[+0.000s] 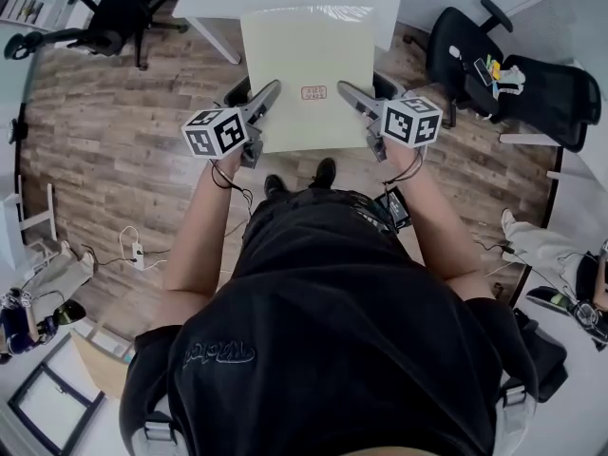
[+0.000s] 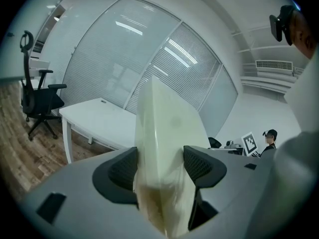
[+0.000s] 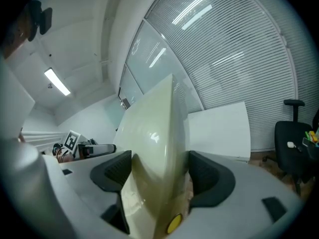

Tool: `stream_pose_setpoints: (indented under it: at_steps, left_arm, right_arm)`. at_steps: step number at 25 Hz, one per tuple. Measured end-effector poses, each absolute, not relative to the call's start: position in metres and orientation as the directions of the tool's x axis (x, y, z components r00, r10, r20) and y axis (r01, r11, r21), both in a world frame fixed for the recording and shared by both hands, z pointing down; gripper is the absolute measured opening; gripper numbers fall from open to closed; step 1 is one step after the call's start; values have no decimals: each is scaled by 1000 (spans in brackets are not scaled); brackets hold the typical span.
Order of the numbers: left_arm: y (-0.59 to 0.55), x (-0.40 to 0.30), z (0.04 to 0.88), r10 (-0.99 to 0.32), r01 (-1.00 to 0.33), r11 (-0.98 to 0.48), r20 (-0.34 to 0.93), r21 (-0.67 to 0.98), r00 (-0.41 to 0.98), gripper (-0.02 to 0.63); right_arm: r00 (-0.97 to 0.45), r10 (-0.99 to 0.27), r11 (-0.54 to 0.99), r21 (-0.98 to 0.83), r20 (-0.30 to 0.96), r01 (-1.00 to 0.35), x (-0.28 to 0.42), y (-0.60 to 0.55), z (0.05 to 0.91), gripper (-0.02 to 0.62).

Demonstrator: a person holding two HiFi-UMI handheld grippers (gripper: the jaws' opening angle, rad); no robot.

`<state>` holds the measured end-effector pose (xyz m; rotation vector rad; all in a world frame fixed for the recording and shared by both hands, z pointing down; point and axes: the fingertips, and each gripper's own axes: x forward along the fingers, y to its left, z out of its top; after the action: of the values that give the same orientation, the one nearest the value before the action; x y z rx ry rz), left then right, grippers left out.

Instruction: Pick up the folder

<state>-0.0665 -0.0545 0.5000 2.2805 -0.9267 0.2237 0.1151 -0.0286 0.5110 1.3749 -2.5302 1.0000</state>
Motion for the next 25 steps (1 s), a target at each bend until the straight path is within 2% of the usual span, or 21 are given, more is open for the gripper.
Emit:
stream_pose_setpoints:
  at_steps: [18, 25]
  left_arm:
    - [-18, -193, 489, -516, -633, -590, 369, 501, 773, 298]
    - [-20, -213, 493, -500, -625, -597, 376, 504, 780, 298]
  right_arm:
    - [-534, -759, 324, -495, 373, -806, -14, 22, 501, 345]
    - [-523, -767, 309, -499, 373, -809, -35, 23, 505, 345]
